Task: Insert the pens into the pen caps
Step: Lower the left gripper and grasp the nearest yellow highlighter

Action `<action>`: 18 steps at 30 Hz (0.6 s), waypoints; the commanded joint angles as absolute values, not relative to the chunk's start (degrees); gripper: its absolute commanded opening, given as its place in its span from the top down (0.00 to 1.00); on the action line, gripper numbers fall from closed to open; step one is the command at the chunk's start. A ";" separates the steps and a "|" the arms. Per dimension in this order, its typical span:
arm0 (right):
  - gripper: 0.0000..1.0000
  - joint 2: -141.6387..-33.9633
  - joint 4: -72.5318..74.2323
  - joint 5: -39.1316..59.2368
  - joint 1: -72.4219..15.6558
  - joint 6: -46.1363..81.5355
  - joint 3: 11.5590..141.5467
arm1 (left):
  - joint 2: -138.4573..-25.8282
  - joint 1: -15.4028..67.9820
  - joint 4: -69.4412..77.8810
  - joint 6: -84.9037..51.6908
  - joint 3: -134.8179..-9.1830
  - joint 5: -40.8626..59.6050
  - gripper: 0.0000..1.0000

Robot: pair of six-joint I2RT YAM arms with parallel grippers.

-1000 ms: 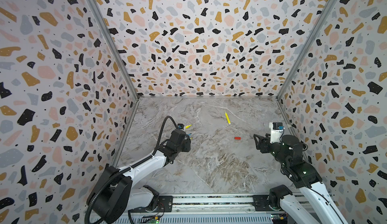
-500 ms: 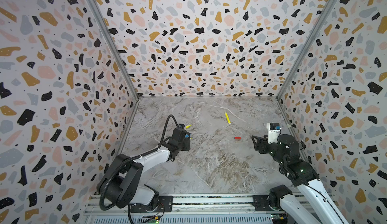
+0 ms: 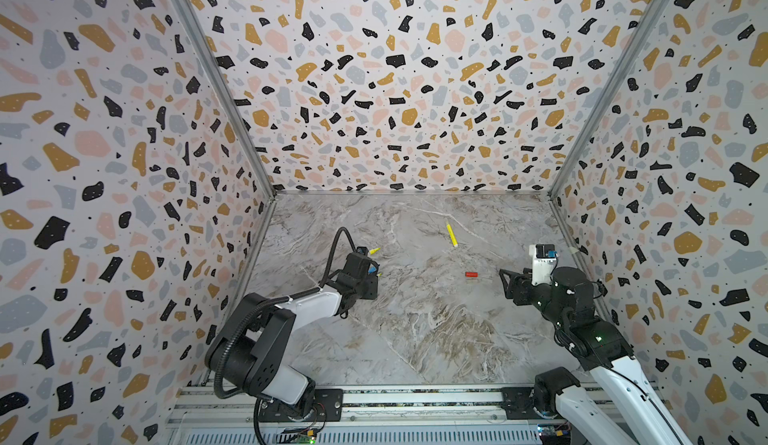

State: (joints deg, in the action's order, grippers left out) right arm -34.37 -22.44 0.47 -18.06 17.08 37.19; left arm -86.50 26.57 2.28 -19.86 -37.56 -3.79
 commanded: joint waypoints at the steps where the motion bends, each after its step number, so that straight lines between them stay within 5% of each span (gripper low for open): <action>1: 0.27 -33.74 -21.99 0.49 -18.29 17.66 37.09 | -86.73 26.10 3.44 -18.55 -39.68 -3.07 0.46; 18: 0.27 -33.35 -21.71 0.79 -18.33 17.72 37.00 | -89.41 26.19 -0.21 -16.48 -41.81 -4.61 0.48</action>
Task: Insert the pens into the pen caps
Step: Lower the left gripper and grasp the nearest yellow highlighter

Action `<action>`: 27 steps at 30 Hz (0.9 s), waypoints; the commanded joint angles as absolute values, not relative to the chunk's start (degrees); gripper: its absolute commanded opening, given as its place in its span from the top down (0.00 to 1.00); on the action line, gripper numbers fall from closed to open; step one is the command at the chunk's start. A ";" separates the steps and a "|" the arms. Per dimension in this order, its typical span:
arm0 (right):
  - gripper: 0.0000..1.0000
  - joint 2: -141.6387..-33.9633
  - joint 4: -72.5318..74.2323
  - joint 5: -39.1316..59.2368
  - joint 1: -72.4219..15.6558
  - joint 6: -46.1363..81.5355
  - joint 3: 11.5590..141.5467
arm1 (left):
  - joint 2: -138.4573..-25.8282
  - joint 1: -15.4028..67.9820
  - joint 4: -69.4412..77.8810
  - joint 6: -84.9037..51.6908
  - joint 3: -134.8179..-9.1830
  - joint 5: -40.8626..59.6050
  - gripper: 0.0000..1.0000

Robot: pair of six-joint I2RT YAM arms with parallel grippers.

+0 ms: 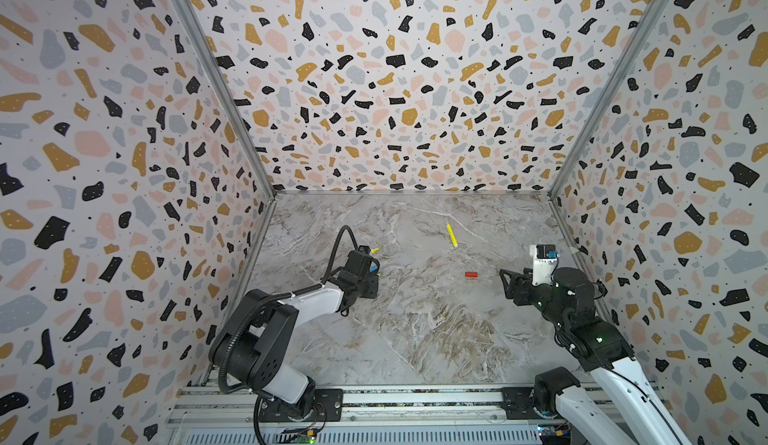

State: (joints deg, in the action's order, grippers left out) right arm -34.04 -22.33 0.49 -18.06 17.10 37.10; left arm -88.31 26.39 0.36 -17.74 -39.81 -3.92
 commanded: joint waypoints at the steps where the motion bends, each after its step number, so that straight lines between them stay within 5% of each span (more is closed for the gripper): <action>1: 0.27 -33.28 -21.71 0.78 -18.29 17.75 37.00 | -89.72 26.19 -0.28 -16.39 -41.92 -4.57 0.48; 17: 0.28 -32.63 -21.45 0.17 -18.28 17.81 36.79 | -92.20 29.21 -1.28 -15.56 -41.31 -3.45 0.55; 27: 0.29 -31.97 -21.47 -0.82 -17.84 18.02 36.74 | -93.28 34.77 -2.57 -15.81 -40.73 -4.51 0.74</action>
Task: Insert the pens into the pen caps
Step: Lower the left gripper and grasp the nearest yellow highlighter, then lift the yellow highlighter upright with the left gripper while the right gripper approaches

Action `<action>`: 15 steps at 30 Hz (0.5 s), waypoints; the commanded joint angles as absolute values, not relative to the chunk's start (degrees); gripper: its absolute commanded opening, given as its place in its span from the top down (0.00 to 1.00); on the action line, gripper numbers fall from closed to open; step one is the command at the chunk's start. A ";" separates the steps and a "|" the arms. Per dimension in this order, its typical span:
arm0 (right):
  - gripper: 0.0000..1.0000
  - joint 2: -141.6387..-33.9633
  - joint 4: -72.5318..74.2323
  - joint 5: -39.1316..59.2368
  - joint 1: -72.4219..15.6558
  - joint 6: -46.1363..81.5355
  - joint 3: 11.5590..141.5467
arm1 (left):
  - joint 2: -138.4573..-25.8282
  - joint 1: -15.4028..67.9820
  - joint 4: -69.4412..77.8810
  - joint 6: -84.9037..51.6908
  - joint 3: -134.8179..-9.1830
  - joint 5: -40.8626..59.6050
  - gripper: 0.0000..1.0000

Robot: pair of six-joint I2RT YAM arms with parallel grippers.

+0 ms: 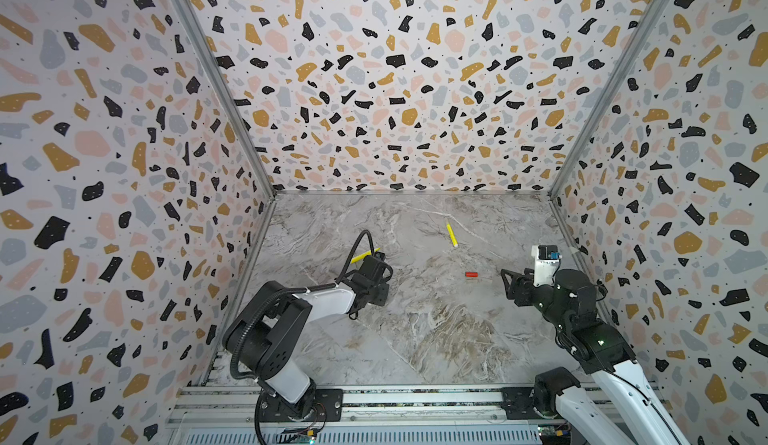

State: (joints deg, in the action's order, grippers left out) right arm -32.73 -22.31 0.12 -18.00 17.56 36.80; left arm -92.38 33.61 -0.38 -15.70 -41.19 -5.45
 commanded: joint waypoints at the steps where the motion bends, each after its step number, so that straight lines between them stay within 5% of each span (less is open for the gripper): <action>1: 0.29 -32.14 -21.53 -0.81 -17.84 18.10 36.78 | -93.05 35.25 -2.34 -16.08 -40.32 -4.39 0.75; 15: 0.29 -32.61 -23.73 -1.15 -21.36 19.42 37.57 | -89.05 42.50 0.03 -20.22 -35.64 -5.27 0.87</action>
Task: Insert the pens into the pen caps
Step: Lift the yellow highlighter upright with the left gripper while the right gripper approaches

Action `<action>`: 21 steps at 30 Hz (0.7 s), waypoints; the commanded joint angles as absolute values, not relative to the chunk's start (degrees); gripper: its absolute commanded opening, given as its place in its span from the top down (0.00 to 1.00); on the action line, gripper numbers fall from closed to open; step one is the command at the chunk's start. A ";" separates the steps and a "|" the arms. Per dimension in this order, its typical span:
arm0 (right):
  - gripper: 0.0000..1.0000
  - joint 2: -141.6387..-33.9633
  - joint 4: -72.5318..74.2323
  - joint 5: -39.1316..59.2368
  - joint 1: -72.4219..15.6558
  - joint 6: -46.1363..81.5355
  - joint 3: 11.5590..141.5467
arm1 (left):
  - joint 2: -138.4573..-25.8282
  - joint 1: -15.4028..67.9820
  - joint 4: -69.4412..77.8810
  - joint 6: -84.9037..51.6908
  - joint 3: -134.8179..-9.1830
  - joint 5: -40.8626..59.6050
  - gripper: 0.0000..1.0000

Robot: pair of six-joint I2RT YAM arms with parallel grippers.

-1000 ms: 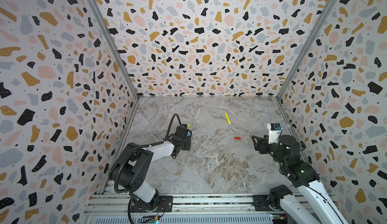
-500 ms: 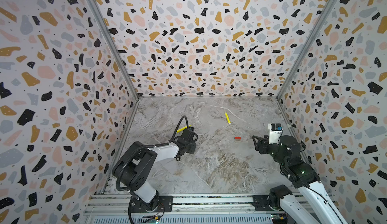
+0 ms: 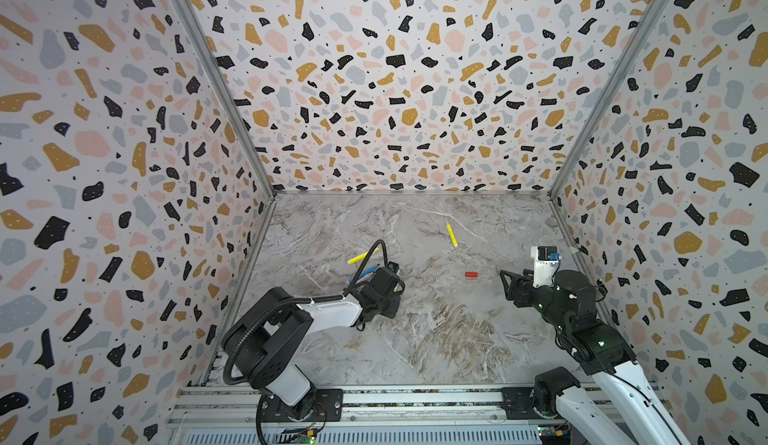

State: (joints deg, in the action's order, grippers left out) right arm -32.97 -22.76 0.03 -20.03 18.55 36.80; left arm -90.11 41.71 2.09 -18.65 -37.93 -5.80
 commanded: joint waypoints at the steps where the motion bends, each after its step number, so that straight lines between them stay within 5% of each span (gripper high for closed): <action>1: 0.29 -32.49 -23.52 -1.48 -21.88 19.42 37.41 | -88.34 42.62 0.17 -20.46 -35.20 -5.27 0.88; 21: 0.28 -33.61 -19.33 5.53 -23.55 18.15 35.02 | -79.94 47.29 3.80 -26.53 -29.61 -4.93 0.93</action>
State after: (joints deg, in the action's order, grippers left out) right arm -32.69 -21.50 1.80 -23.27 18.92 35.75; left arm -81.65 46.41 1.52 -24.36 -30.57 -5.19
